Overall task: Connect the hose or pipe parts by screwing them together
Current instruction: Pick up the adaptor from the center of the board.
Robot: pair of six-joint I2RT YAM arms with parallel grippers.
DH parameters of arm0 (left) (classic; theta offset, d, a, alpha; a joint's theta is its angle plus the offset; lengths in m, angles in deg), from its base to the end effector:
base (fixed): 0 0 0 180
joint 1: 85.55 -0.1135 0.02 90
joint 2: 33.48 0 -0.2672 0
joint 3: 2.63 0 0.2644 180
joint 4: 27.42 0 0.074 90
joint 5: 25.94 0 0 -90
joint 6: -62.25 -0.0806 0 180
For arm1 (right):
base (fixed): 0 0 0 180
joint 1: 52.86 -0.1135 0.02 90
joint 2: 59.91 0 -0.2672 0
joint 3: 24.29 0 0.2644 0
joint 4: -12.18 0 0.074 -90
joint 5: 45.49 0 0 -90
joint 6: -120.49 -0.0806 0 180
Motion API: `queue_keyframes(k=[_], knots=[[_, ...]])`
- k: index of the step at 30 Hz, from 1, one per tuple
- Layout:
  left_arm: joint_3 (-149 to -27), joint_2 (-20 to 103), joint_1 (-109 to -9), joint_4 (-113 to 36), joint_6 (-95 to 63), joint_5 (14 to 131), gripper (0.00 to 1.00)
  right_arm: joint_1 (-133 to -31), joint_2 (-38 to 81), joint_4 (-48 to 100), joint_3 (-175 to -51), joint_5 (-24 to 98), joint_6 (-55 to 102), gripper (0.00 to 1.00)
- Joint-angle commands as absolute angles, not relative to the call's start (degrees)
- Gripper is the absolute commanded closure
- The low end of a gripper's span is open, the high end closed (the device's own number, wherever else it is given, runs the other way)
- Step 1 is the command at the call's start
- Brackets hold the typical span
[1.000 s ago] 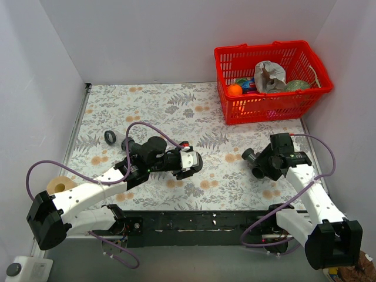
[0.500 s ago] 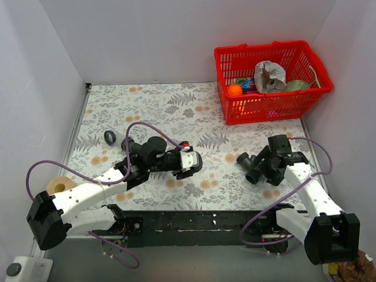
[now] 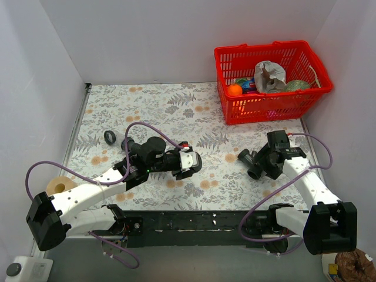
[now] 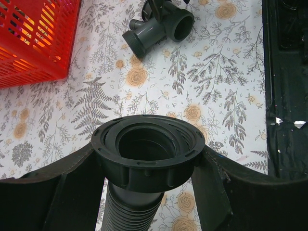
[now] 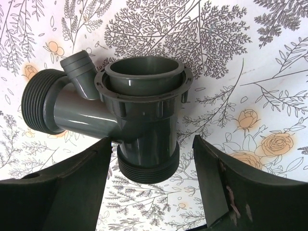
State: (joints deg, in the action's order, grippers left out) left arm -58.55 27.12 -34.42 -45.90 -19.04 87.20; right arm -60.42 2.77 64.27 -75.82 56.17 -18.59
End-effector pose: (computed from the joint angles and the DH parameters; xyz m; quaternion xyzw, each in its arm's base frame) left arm 0.1564 -0.2445 0.2665 0.3988 0.7223 -0.4142 0.3842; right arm 0.2258 0.0135 0.1632 0.3650 0.8967 0.0222 0.2495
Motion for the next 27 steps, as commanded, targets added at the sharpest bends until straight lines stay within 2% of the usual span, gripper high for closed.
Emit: queue_keyframes(k=[1,9,27], knots=[[-58.8,25.3,-34.3,-46.0,-19.7,86.9,0.87,-60.2,0.7,62.5,-77.5,58.8,-20.2,0.25],[-58.5,25.1,-34.3,-46.1,-19.4,87.1,0.87,-59.5,1.4,61.6,-78.4,60.1,-20.1,0.2],[-58.9,25.7,-34.3,-46.6,-19.4,86.5,0.86,-59.4,7.4,56.6,-70.5,60.8,-22.9,0.24]])
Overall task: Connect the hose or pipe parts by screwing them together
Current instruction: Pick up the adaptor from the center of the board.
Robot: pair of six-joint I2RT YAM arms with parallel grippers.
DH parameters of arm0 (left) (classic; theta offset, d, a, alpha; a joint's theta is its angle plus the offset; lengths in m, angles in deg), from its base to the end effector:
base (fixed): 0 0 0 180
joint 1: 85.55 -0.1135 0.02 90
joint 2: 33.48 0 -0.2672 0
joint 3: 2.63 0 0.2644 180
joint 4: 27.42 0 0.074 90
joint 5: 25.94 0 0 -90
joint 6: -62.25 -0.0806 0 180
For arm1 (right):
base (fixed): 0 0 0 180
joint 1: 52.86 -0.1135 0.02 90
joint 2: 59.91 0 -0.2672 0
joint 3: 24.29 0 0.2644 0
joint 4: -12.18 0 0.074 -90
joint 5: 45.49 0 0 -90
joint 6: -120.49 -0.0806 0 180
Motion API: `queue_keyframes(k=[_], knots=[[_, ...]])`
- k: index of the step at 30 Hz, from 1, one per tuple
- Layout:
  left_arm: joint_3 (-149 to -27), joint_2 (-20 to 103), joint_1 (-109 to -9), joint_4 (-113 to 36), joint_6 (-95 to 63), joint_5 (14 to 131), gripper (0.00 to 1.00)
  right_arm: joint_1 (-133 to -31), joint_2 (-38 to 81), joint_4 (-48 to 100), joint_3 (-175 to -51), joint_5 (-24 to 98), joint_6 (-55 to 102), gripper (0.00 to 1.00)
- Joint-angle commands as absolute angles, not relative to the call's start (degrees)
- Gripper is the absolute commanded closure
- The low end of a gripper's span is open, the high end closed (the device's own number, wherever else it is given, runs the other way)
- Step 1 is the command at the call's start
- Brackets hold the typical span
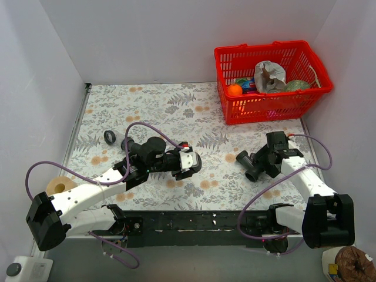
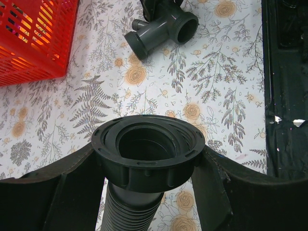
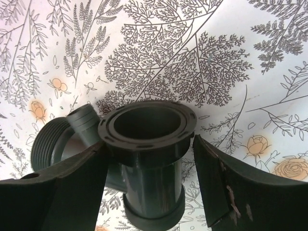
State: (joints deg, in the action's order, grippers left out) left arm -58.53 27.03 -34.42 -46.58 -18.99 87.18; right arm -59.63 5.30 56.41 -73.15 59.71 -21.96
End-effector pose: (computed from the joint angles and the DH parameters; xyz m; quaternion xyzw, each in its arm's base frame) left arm 0.1558 -0.2438 0.2651 0.3986 0.7256 -0.4126 0.3800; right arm 0.2371 0.0069 0.1494 0.4031 0.8705 0.0131 0.2820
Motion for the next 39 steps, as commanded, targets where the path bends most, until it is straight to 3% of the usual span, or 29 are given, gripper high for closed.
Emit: queue_keyframes(k=[1,11,21,23,27,32,33,35,36,39], knots=[[-59.1,25.7,-34.4,-46.6,-19.4,86.5,0.86,-59.4,8.3,56.8,-70.5,60.6,-23.1,0.23],[-59.7,26.3,-34.3,-46.9,-19.7,86.4,0.86,-60.1,11.5,55.0,-66.8,56.9,-24.8,0.16],[-61.1,26.8,-34.3,-48.1,-19.8,85.6,0.86,-61.1,12.2,59.7,-71.5,59.8,-24.3,0.07],[-61.2,26.7,-34.3,-48.2,-19.7,85.5,0.86,-61.1,11.3,59.7,-71.5,60.2,-23.7,0.15],[-61.5,26.7,-34.3,-48.6,-19.8,85.3,0.86,-61.1,9.5,57.5,-69.2,59.1,-24.4,0.5],[-61.8,26.1,-34.3,-49.4,-19.8,85.0,0.86,-61.1,10.8,57.6,-68.8,58.6,-25.0,0.53],[-61.9,26.0,-34.3,-49.7,-19.8,84.9,0.86,-61.0,10.8,57.3,-68.9,58.7,-24.7,0.62],[-62.0,26.1,-34.4,-49.9,-19.8,84.8,0.86,-61.0,10.6,57.0,-69.4,59.4,-24.0,0.91],[-62.2,26.1,-34.4,-49.8,-19.7,84.8,0.86,-61.0,10.0,56.8,-70.1,59.5,-23.3,0.98],[-62.4,26.2,-34.4,-49.7,-19.6,84.8,0.86,-61.1,8.0,56.7,-71.9,58.8,-21.8,0.99]])
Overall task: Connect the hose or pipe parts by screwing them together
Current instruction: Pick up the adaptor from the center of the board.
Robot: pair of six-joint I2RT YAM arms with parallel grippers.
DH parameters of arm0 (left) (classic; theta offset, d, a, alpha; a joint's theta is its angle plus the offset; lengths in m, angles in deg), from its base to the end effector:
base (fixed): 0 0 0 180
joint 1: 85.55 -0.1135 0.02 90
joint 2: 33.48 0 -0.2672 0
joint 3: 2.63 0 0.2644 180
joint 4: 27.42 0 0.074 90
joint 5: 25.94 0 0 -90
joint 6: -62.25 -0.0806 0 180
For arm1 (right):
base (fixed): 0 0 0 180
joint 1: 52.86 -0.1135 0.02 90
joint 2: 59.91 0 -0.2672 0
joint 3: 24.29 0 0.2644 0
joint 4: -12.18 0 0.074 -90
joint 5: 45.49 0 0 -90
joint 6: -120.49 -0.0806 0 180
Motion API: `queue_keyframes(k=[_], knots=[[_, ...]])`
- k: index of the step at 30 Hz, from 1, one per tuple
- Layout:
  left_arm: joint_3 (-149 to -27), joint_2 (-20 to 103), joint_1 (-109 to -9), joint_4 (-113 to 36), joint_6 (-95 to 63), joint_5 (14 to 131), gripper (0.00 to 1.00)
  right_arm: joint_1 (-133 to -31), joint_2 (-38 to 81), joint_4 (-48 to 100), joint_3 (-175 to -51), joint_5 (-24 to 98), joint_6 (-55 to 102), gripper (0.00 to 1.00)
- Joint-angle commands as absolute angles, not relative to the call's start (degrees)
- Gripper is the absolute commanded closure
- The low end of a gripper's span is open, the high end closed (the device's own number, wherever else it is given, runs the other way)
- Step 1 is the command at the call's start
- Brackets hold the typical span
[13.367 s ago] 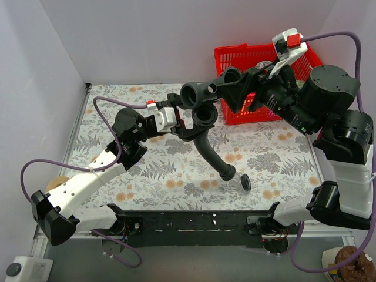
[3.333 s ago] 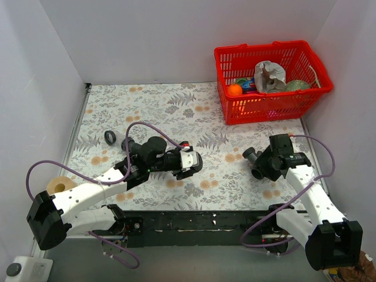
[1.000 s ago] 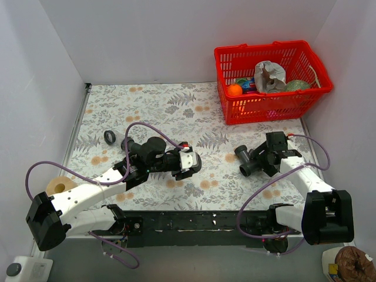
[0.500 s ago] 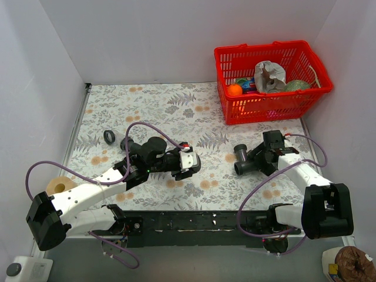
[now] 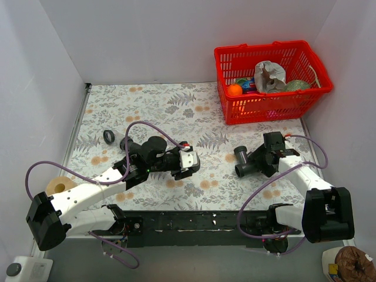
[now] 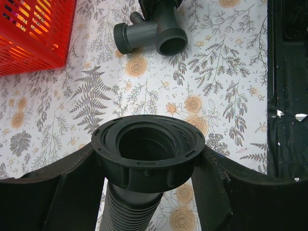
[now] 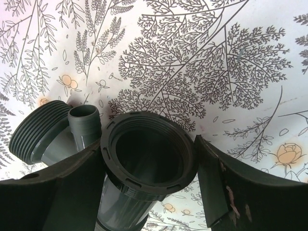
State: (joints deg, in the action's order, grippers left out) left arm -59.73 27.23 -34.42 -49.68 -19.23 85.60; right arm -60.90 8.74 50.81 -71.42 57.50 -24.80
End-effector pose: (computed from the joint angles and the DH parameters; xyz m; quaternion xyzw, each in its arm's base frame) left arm 0.1572 -0.2422 0.2649 0.3949 0.7396 -0.3968 0.3737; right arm 0.2447 0.0163 0.1331 0.4114 0.8679 0.0413 0.2752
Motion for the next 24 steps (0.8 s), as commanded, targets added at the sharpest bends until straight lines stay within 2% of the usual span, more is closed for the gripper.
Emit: queue_keyframes(k=[1,9,12,18,24], knots=[[-62.6,26.3,-34.5,-49.4,-19.0,84.8,0.86,-61.0,7.1,56.8,-73.2,58.7,-21.3,0.99],[-62.3,26.3,-34.7,-46.6,-13.1,86.9,0.86,-61.1,-7.0,54.2,-87.9,56.0,-10.9,0.99],[-61.2,26.7,-34.7,-42.9,-8.3,87.5,0.87,-61.1,-8.7,53.6,-95.5,53.7,-5.2,0.99],[-61.4,29.3,-34.7,-32.1,-4.7,89.6,0.89,-61.2,-13.4,40.2,-106.6,40.0,5.6,0.99],[-65.0,32.5,-34.8,-25.2,-3.0,90.9,0.89,-64.1,-11.5,32.9,-116.1,25.0,14.9,0.99]])
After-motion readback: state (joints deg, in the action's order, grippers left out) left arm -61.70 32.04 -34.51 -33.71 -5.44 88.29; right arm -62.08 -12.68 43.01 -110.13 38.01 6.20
